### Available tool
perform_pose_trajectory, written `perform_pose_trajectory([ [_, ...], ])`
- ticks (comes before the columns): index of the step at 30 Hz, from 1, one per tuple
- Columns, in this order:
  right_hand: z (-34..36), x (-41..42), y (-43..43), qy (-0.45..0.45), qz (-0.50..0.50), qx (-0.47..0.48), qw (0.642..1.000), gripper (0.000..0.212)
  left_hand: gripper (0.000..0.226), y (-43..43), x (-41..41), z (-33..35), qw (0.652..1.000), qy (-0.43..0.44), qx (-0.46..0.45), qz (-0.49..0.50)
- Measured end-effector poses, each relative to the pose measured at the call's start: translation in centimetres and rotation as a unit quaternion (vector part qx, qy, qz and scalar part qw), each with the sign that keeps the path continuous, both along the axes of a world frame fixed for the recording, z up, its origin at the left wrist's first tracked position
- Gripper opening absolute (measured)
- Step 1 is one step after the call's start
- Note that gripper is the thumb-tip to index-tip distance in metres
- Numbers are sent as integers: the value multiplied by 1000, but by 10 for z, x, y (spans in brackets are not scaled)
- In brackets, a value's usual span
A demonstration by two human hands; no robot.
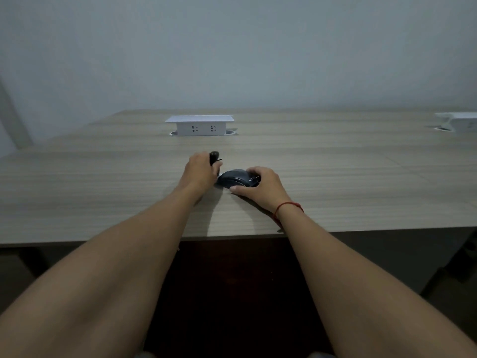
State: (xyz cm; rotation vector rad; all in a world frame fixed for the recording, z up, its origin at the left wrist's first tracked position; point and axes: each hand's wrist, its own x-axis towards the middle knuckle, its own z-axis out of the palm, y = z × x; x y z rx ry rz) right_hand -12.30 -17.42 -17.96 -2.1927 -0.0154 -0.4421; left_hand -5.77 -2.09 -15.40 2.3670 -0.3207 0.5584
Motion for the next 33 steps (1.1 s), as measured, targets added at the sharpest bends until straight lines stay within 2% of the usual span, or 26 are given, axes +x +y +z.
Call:
perform_pose_trajectory([
  [2,1,0,0,0,0,-1,1000,55,31,5,1,4,1000,-10,-5,-9],
  [7,-1,2,0,3,5,3,1000,49,28,-19,-10,33,990,-62,-106,-68],
  [11,0,1,0,1,2,-6,1000,50,25,-28,-4,19,997,-1,-60,-54],
  [14,-4,5,0,-8,-21,-12,1000,54,24,-11,5,3,996,39,-81,-7],
  [19,-9,17,7,-20,-117,-99,988,49,29,13,-1,4,987,12,-155,50],
  [25,-12,17,16,-45,-144,-122,981,52,33,2,-17,7,978,0,-207,6],
  [30,-12,20,16,-50,-165,-142,975,55,25,-5,-25,3,979,25,-200,20],
  [33,-12,22,19,-43,-185,-138,972,54,16,4,-28,6,968,76,-236,-33],
])
